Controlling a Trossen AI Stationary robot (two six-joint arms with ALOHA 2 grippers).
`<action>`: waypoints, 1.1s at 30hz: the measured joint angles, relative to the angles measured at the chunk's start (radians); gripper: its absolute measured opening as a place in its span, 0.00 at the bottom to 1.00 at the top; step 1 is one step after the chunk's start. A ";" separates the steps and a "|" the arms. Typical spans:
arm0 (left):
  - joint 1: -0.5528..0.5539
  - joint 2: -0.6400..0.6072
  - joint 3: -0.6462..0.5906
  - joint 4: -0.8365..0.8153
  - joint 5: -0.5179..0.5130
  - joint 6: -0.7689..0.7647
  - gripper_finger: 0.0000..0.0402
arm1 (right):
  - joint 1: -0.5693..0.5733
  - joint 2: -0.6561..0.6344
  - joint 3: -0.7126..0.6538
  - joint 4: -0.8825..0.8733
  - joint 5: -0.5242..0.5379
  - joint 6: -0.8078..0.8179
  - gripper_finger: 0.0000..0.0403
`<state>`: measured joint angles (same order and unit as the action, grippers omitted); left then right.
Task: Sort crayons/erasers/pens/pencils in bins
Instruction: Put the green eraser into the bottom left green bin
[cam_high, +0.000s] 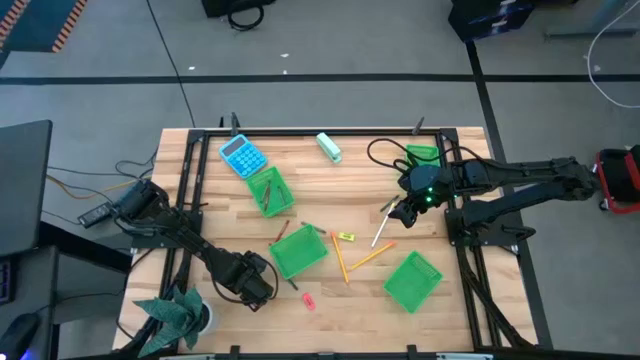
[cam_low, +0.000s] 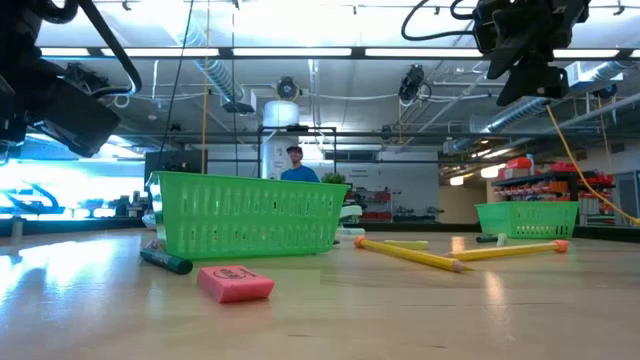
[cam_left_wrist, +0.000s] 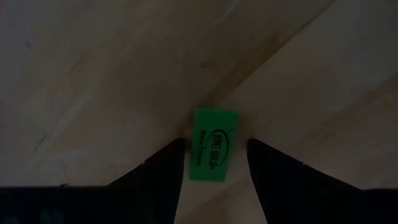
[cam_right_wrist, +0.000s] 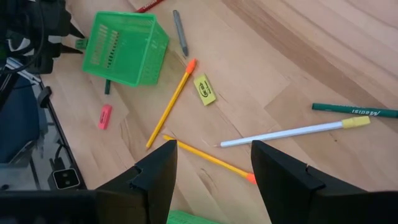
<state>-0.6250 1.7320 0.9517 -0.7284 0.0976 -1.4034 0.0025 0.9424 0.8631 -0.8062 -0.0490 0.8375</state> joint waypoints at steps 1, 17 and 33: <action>0.000 0.005 0.000 0.000 0.005 0.001 0.46 | 0.000 0.000 0.000 0.000 0.000 0.000 0.52; 0.033 0.020 0.005 -0.024 0.031 0.024 0.28 | 0.000 0.000 0.000 0.000 0.003 -0.011 0.52; 0.129 0.027 0.131 -0.128 -0.007 0.172 0.22 | 0.000 0.000 0.000 0.000 0.015 -0.038 0.52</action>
<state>-0.4956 1.7588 1.0832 -0.8559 0.0904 -1.2313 0.0025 0.9424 0.8631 -0.8059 -0.0339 0.7998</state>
